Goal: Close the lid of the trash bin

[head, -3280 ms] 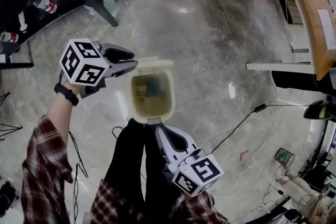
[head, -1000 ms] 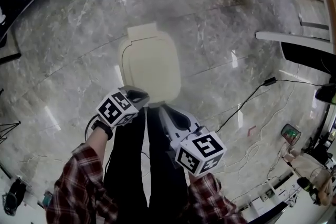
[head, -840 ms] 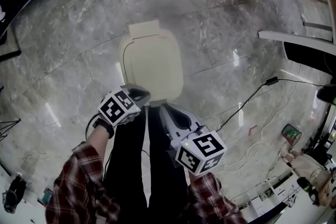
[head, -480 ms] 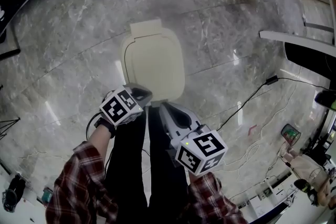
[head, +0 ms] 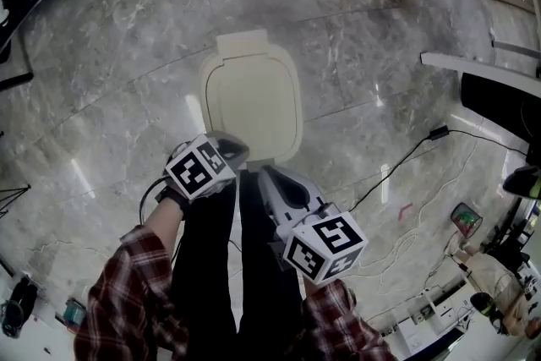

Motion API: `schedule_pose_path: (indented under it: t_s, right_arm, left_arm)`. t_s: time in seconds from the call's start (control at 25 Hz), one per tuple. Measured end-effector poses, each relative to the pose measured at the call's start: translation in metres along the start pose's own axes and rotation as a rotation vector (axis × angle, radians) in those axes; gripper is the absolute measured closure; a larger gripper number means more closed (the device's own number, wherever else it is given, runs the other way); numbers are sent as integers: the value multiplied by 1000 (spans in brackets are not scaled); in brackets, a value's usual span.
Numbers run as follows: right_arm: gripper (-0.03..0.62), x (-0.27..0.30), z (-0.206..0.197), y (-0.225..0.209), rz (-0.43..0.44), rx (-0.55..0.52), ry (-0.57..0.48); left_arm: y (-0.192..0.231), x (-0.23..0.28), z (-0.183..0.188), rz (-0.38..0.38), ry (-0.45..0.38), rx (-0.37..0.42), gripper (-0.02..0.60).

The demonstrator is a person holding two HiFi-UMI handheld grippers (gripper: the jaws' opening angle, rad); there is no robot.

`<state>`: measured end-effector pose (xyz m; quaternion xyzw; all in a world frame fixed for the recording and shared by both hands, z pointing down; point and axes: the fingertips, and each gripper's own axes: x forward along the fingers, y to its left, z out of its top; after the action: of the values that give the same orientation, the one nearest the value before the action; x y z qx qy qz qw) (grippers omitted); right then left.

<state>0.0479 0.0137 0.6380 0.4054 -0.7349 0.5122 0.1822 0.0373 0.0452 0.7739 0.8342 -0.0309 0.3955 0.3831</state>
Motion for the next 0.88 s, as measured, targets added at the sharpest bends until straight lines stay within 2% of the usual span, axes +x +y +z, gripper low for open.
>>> schedule_pose_path:
  t_s: [0.32, 0.48, 0.68, 0.88]
  right_arm:
    - [582, -3, 3, 4, -8, -11, -4]
    - [582, -19, 14, 9, -16, -26, -14]
    - [582, -38, 56, 23, -16, -87, -75]
    - [582, -76, 107, 61, -16, -154, -144]
  left_arm:
    - [1, -5, 0, 18, -4, -42, 572]
    - [-9, -23, 14, 32, -41, -49, 572]
    - [-12, -64, 70, 85, -151, -13, 572]
    - [-55, -132, 132, 114, -274, 39, 572]
